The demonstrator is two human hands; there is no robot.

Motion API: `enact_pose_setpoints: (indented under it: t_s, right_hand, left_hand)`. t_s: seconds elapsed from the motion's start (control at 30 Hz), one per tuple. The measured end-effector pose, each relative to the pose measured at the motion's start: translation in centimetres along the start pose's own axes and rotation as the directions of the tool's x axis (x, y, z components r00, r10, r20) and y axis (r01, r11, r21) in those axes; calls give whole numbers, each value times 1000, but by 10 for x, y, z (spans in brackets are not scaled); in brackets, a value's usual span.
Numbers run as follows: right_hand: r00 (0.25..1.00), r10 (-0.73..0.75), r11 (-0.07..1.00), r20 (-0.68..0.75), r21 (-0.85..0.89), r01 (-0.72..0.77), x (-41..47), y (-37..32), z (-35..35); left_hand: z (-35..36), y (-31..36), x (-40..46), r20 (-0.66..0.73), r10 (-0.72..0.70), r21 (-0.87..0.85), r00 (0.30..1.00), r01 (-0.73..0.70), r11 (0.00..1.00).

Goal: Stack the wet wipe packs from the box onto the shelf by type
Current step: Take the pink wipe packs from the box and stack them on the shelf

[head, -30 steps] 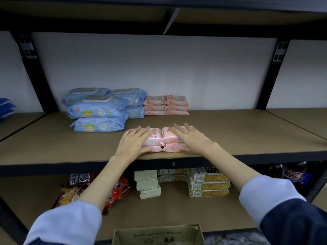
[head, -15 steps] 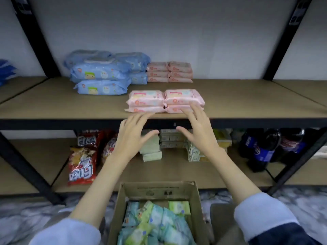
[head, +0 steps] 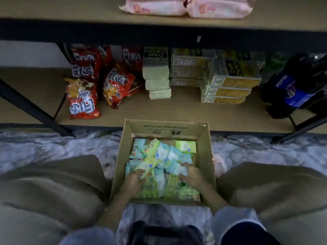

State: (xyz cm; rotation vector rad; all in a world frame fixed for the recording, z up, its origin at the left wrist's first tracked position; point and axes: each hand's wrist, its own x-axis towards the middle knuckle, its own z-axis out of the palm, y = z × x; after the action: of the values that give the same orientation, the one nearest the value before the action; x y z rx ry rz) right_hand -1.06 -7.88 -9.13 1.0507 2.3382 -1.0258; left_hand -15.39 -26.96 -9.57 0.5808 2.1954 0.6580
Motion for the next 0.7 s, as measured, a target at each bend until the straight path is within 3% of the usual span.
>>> enact_pose_setpoints:
  t_s: [0.1, 0.17, 0.3, 0.37, 0.43, 0.5, 0.63, 0.67, 0.7]
  right_hand:
    - [993, 116, 992, -11, 58, -115, 14, 15, 22]
    - [969, 248, 941, -13, 238, -238, 29, 30, 38]
    - [870, 491, 661, 46, 632, -406, 46, 49, 62]
    - [816, 566, 484, 116, 754, -443, 43, 43, 65]
    - [763, 593, 299, 259, 808, -507, 42, 46, 67]
    - [773, 529, 162, 351, 852, -498, 41, 47, 62]
    - [771, 522, 94, 365, 873, -478, 67, 74, 85]
    - [784, 533, 129, 318, 886, -446, 75, 88, 95]
    - [789, 515, 58, 335, 905, -422, 77, 90, 99]
  left_hand:
    - [3, -19, 12, -27, -52, 42, 998, 54, 998]
    - [3, -23, 22, -97, -82, 1, 992, 83, 997]
    - [12, -19, 36, -55, -195, -76, 979, 191, 979]
    - [17, -16, 39, -22, -205, -227, 979, 195, 954]
    - [19, -14, 45, 25, -270, -399, 963, 257, 880]
    - [19, -19, 53, 60, -301, -495, 952, 290, 819]
    - [23, -22, 60, 58, -316, -617, 947, 283, 735]
    - [23, -20, 61, 58, -319, -647, 946, 279, 710]
    - [22, -17, 61, 62, -324, -669, 944, 281, 689]
